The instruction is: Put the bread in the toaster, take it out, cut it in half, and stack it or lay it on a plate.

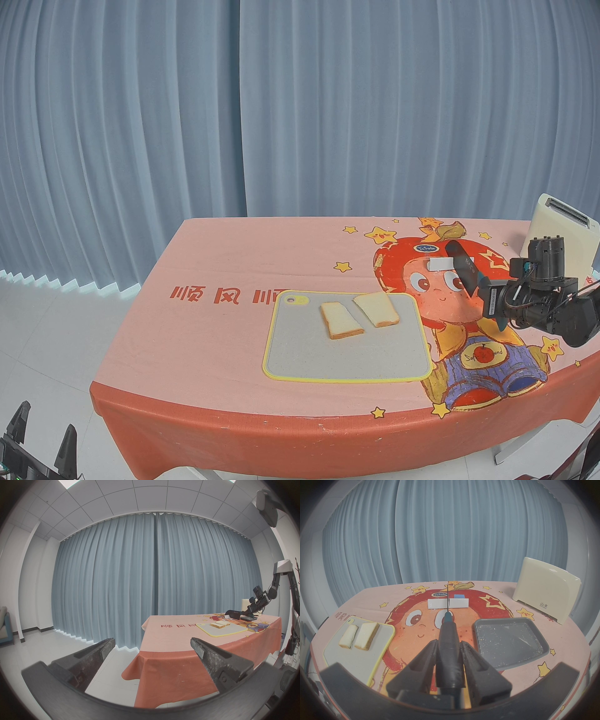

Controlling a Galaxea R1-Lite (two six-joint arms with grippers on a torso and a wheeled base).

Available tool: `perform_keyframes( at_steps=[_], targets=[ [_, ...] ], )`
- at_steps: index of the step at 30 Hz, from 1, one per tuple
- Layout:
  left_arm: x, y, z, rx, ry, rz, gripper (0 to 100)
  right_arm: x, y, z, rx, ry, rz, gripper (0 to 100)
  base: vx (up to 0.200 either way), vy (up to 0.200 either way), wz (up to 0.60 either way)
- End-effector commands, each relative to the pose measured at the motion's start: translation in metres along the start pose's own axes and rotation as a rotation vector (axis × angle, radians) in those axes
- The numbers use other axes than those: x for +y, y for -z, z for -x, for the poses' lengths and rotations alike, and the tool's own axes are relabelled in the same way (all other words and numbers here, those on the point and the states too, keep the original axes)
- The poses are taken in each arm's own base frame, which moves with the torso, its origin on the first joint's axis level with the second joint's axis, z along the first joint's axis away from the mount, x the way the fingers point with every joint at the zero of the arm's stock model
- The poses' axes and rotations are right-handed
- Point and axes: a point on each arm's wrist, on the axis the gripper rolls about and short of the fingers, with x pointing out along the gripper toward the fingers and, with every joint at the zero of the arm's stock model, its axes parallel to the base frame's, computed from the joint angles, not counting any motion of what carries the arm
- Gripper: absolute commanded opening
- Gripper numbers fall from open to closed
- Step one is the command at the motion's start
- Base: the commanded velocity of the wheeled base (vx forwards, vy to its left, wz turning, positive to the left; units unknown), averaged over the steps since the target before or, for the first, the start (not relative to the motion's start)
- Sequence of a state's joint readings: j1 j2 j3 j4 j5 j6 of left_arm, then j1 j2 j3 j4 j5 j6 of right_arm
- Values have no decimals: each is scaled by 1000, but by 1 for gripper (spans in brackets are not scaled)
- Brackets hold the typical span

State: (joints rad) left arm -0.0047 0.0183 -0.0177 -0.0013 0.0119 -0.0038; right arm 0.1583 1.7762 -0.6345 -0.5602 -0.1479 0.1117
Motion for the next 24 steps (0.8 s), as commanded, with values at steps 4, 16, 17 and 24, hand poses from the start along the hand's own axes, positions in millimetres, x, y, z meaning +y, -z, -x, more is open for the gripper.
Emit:
perform_keyframes(
  at_steps=[4,16,17,24],
  targets=[
    [0,5,-1,19,-1,1,100,1,1,0,1,0,0,0,0,0,0],
    [0,5,-1,19,-1,1,100,0,1,0,-1,9,-1,0,0,0,0],
    [0,5,-1,19,-1,1,100,0,1,0,-1,9,-1,0,0,0,0],
    [0,5,-1,19,-1,1,100,1,-1,0,-10,7,-9,100,0,0,0]
  ],
)
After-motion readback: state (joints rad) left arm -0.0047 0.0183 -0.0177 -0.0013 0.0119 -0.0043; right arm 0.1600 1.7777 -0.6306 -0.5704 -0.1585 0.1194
